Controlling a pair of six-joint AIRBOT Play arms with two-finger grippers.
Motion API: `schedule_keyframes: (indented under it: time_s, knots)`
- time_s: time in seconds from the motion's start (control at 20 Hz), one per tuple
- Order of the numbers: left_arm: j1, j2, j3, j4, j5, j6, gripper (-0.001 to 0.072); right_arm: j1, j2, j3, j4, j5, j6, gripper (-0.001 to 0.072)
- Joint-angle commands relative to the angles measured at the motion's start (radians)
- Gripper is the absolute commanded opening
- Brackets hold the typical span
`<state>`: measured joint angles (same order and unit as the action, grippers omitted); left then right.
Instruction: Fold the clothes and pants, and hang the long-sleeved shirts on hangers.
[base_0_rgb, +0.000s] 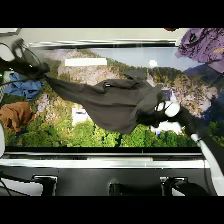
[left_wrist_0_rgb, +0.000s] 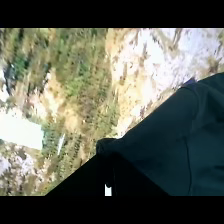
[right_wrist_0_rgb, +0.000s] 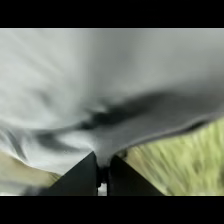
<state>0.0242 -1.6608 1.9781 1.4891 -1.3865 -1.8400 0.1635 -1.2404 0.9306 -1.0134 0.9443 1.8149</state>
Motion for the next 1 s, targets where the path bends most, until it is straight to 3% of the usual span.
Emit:
schedule_keyframes:
  time_s: [0.0, 0.3, 0.5, 0.7, 0.95]
  knots:
    - [0.039, 0.129, 0.094, 0.011, 0.083, 0.032, 0.0019, -0.104, 0.068, 0.339, -0.106, 0.101, -0.038, 0.0032]
    - [0.074, 0.575, 0.093, 0.040, 0.275, 0.113, 0.0020, -0.210, 0.237, 0.904, -0.142, 0.278, -0.127, 0.0033]
    - [0.074, 0.801, 0.077, 0.040, 0.307, 0.111, 0.0019, -0.210, 0.390, 0.985, -0.210, 0.262, -0.144, 0.0034]
    - [0.074, 0.873, 0.077, 0.040, 0.307, 0.112, 0.0019, -0.210, 0.424, 0.985, -0.222, 0.257, -0.144, 0.0034]
    - [0.074, 0.769, -0.039, 0.041, 0.308, 0.112, 0.0019, -0.208, 0.244, 0.985, -0.220, 0.288, -0.091, 0.0034]
